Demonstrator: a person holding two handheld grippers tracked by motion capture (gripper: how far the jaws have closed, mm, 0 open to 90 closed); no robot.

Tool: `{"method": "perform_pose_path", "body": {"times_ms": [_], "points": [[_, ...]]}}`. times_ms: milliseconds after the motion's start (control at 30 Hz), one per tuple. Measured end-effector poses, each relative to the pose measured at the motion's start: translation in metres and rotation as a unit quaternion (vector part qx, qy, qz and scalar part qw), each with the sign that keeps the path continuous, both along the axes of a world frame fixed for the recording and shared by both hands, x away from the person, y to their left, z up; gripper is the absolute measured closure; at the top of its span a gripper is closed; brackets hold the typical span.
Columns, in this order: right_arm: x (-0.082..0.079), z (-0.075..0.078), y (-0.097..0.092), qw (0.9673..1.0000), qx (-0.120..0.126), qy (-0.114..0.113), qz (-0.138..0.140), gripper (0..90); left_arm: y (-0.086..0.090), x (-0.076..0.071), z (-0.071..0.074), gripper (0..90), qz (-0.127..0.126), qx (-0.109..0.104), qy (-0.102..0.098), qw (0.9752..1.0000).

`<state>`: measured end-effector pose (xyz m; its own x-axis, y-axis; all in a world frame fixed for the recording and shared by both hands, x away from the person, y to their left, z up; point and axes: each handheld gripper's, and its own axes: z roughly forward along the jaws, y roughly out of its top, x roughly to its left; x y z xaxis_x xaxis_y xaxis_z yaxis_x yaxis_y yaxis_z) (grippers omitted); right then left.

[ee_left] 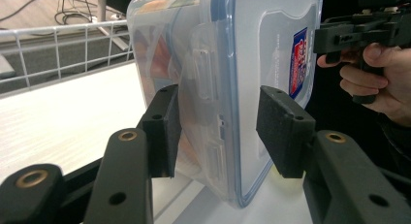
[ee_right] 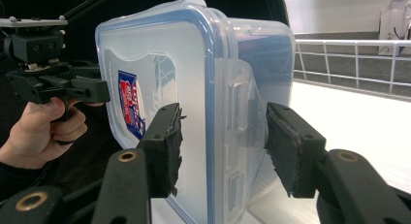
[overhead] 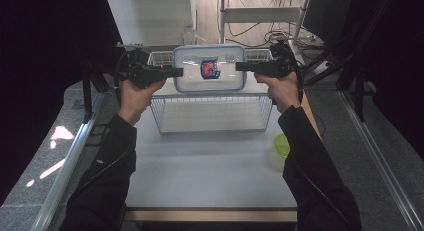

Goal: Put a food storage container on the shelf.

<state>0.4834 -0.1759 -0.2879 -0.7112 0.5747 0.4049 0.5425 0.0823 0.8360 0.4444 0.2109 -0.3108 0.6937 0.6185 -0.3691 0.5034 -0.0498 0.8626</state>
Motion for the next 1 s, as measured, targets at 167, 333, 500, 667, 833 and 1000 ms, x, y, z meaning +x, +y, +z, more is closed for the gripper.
{"method": "perform_pose_path", "body": {"times_ms": [167,333,500,667,833,1000], "points": [[0.007,-0.006,0.001,0.9999,0.003,0.013,-0.002,48.5,0.0,0.004,-0.005,51.8,0.007,0.001,0.009,0.9999],[0.013,-0.014,0.001,0.9994,0.015,0.029,-0.006,48.4,0.001,0.007,-0.011,51.6,0.009,-0.007,0.015,0.9998],[0.016,-0.013,0.002,0.9992,0.019,0.035,-0.012,47.8,0.003,0.01,-0.013,51.3,0.005,-0.01,0.014,0.9998],[0.015,-0.014,0.005,0.9996,0.003,0.012,-0.023,45.7,0.001,0.008,-0.013,49.0,0.008,0.011,-0.008,0.9999],[0.014,-0.015,0.009,0.9996,-0.011,0.002,-0.025,43.5,0.0,0.007,-0.012,47.8,0.012,0.023,-0.012,0.9996],[0.013,-0.016,0.009,0.9996,-0.011,0.001,-0.026,43.9,-0.003,0.007,-0.01,45.3,0.022,0.037,-0.016,0.999]]}}
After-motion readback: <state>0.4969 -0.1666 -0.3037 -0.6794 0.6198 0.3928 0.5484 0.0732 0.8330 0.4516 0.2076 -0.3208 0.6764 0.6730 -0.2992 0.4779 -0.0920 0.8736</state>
